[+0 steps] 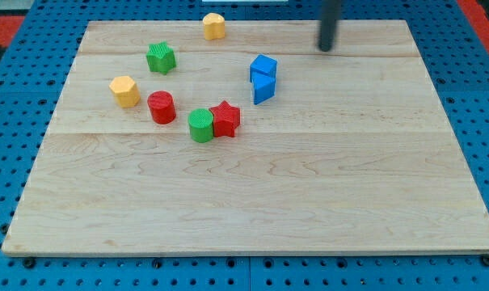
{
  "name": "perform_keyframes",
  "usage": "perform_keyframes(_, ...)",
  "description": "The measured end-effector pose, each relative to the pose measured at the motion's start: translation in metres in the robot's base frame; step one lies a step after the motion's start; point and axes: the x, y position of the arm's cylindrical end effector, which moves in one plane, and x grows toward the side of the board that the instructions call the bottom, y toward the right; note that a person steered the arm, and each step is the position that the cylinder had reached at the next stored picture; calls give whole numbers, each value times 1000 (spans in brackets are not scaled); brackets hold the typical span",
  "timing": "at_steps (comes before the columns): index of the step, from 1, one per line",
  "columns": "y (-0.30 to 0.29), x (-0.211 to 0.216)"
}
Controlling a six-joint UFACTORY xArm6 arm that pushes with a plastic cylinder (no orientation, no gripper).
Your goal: Move the green circle below the blue cube
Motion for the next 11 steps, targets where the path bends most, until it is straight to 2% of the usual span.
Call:
perform_keyframes(1, 6, 117)
perform_keyframes(2, -56, 203)
perform_keyframes(3, -136, 227)
perform_keyframes(4, -211, 197)
perform_keyframes(5, -219, 173)
perform_keyframes(6, -226, 194)
perform_keyframes(7, -246, 195)
perform_keyframes(8, -287, 161)
perform_keyframes(9, -301, 132)
perform_keyframes(10, -252, 76)
perform_keyframes(11, -197, 72)
